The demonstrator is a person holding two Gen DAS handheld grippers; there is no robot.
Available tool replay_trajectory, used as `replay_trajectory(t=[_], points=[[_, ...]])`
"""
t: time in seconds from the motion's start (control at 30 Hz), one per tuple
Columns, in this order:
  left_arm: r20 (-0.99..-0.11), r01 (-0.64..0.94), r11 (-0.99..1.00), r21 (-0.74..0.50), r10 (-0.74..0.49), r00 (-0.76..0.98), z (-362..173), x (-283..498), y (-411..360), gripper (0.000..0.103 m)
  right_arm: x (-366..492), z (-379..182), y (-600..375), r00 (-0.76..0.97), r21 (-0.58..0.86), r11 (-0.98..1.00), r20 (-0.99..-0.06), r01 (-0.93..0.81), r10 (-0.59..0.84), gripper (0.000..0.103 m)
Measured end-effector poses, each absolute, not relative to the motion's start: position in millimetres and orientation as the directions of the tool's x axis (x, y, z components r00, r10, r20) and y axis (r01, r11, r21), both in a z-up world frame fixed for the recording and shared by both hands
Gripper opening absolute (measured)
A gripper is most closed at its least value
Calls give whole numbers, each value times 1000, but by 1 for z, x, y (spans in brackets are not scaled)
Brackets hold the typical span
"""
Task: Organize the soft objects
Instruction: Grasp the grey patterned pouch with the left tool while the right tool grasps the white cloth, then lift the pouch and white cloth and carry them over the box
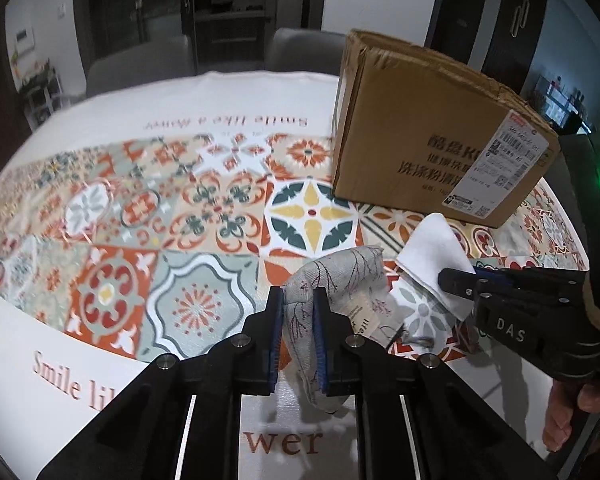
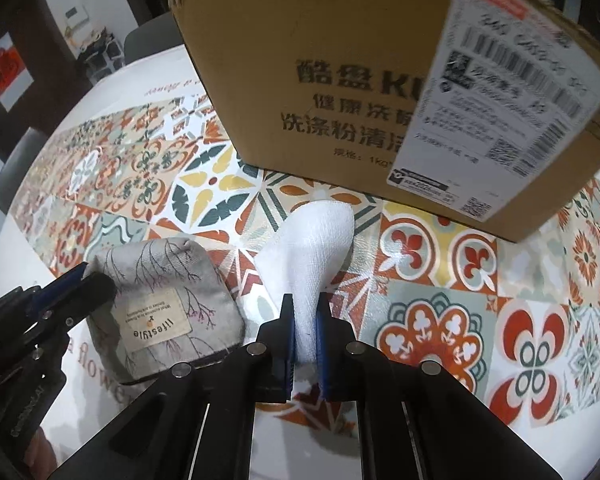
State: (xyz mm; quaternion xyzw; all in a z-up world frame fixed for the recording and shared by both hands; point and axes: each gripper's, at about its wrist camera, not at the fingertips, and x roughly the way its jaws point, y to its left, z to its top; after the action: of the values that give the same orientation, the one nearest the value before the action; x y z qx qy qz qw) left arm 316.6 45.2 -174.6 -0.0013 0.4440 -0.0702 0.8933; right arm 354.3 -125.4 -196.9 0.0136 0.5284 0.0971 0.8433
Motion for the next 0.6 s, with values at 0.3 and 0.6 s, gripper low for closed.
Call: replay_trajectory(t=[0.3,0.6], points=[[-743,142,988,-52,-134,656,-146,302,39,14,338,-165,-138,486,150,982,-854,-113,186,10],[-683,142,989,-38,-129,719,-113,291,34,14,320,-126,-148,567,150,983,-803,-105,183,10]])
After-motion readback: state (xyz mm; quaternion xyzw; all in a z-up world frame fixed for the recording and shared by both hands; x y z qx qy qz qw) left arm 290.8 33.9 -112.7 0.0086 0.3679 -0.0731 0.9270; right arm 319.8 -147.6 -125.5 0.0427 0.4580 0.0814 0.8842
